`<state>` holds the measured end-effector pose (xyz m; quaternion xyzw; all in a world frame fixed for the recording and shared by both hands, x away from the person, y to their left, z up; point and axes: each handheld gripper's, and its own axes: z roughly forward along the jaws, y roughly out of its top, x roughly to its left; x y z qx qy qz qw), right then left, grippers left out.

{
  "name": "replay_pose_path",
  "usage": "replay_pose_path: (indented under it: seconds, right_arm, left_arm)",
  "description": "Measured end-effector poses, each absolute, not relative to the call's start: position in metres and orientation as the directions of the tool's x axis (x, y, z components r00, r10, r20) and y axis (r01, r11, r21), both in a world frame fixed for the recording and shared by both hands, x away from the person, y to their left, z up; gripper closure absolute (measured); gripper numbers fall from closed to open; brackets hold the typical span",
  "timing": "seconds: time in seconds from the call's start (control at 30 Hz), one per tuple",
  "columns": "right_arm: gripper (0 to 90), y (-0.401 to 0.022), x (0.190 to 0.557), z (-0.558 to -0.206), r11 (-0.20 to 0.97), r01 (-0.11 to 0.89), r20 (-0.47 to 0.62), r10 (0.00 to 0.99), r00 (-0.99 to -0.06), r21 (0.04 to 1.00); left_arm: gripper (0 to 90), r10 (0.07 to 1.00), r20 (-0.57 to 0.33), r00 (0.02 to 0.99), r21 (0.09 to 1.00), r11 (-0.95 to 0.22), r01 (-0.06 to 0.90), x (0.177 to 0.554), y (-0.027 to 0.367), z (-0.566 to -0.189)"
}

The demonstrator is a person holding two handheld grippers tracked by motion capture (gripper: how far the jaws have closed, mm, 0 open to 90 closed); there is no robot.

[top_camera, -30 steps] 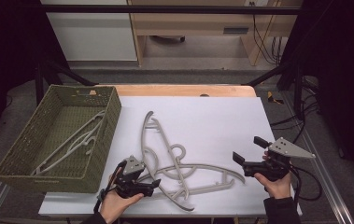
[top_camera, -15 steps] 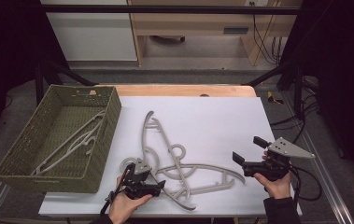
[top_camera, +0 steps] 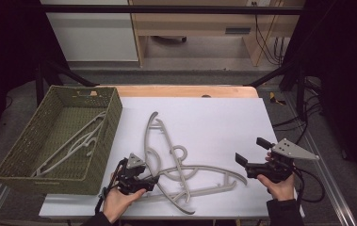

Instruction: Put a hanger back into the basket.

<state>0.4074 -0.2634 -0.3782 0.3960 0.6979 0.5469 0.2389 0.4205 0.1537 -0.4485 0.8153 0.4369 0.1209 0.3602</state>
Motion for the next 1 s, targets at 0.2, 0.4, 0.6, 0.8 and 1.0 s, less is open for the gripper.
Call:
replay_pose_path:
  seconds: [0.2, 0.4, 0.6, 0.8, 1.0]
  right_arm:
    - [1.1, -0.262, 0.408, -0.379, 0.092, 0.295, 0.098, 0.814, -0.572, 0.951]
    - [1.2, -0.263, 0.407, -0.378, 0.084, 0.295, 0.106, 0.812, -0.574, 0.952]
    - [1.2, -0.263, 0.407, -0.378, 0.086, 0.293, 0.104, 0.812, -0.575, 0.952]
    - [1.3, -0.263, 0.408, -0.378, 0.087, 0.292, 0.102, 0.812, -0.575, 0.952]
    - [1.3, -0.263, 0.408, -0.379, 0.089, 0.292, 0.1, 0.812, -0.575, 0.952]
  left_arm:
    - [32.9, 0.812, -0.132, 0.569, 0.666, -0.353, 0.658, 0.432, 0.154, -0.457]
    - [38.1, 0.837, -0.135, 0.531, 0.662, -0.322, 0.677, 0.444, 0.153, -0.46]
    - [47.4, 0.845, -0.145, 0.514, 0.65, -0.31, 0.694, 0.451, 0.157, -0.461]
    - [54.8, 0.847, -0.154, 0.509, 0.626, -0.315, 0.713, 0.458, 0.171, -0.457]
    - [64.1, 0.843, -0.148, 0.517, 0.62, -0.329, 0.712, 0.459, 0.177, -0.454]
